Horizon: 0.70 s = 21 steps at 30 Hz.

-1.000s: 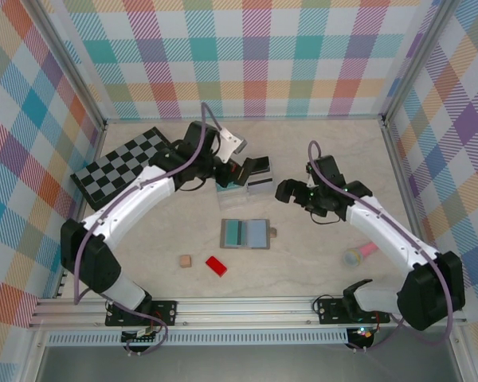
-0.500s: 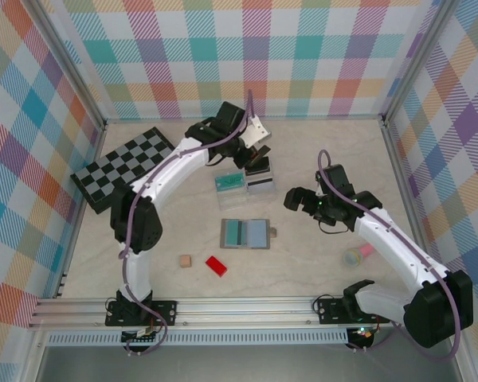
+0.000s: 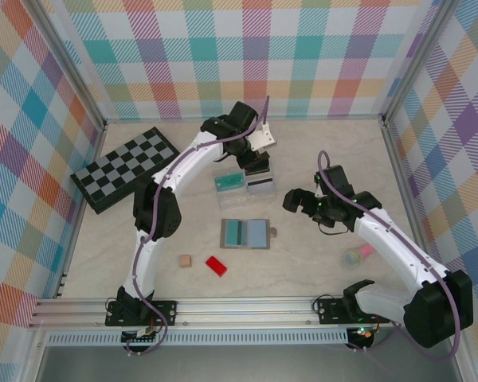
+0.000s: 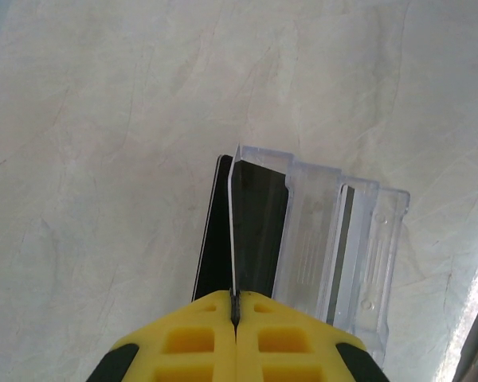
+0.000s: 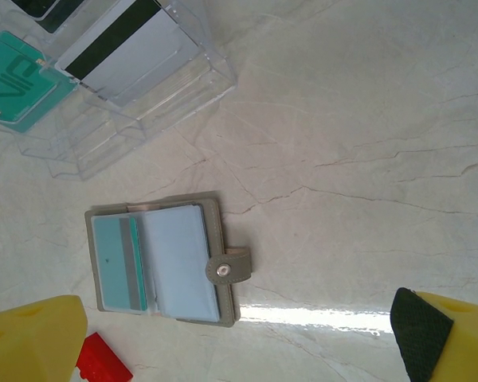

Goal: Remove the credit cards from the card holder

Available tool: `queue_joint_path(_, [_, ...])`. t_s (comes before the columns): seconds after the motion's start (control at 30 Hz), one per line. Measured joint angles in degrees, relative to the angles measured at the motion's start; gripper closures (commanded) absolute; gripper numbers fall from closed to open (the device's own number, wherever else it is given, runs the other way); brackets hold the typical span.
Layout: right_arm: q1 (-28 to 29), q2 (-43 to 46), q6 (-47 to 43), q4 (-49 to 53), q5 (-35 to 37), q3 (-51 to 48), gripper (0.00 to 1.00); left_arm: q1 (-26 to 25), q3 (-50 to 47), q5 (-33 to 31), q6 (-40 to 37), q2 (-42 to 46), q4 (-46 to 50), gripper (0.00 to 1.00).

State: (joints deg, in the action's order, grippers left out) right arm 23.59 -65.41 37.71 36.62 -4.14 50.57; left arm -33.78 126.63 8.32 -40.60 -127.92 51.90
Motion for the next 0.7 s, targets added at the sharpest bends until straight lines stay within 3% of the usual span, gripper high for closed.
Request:
queue_joint_path(0.57, [0.0, -1.6, 1.5, 0.6, -1.0, 0.0, 0.00, 0.0, 2.8, -1.5, -2.7, -1.8, 2.2, 1.00])
queue_joint_path(0.7, [0.0, -1.7, 2.0, 0.6, -1.3, 0.0, 0.00, 0.0, 4.1, -2.0, -2.6, -3.0, 2.2, 0.89])
